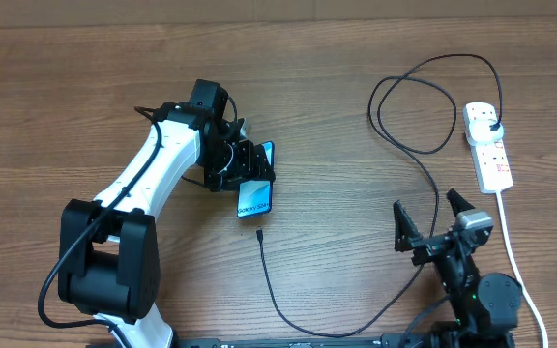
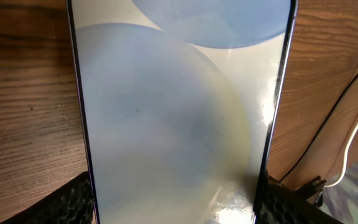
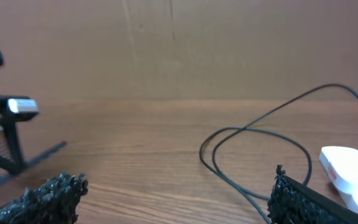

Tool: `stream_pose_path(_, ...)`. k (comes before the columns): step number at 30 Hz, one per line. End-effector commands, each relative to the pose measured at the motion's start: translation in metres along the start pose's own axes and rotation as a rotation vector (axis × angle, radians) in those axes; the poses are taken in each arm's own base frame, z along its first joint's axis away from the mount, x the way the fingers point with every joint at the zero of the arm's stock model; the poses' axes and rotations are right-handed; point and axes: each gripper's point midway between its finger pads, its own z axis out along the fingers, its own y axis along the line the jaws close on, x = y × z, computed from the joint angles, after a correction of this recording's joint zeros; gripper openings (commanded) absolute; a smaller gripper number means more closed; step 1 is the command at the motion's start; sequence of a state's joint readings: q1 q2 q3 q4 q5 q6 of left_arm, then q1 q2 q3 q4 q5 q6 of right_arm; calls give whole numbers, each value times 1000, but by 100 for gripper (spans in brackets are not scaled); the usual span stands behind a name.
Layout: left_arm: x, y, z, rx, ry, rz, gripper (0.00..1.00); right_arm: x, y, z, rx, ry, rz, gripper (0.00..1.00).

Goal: Plug charger to phone and switch on socket
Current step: 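Raise the right arm and move its gripper toward the held phone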

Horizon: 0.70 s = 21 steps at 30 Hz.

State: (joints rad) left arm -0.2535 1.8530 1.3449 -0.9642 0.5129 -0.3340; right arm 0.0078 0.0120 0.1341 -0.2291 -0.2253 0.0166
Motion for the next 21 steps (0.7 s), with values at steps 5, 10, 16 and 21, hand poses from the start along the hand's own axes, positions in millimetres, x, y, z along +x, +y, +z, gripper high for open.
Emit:
stream_pose_path(5, -2, -11, -8, 37, -24, 42, 72, -76, 15, -25, -19, -75, 30, 100)
stream_pose_path(10, -2, -11, -8, 37, -25, 42, 72, -108, 20, -29, -22, 5, 71, 100)
stream_pose_path(16, -2, -11, -8, 38, -25, 37, 72, -127, 22, -16, -10, 243, 135, 100)
stream_pose_path(21, -3, -12, -8, 39, -28, 37, 72, -127, 25, 9, -37, 473, 210, 100)
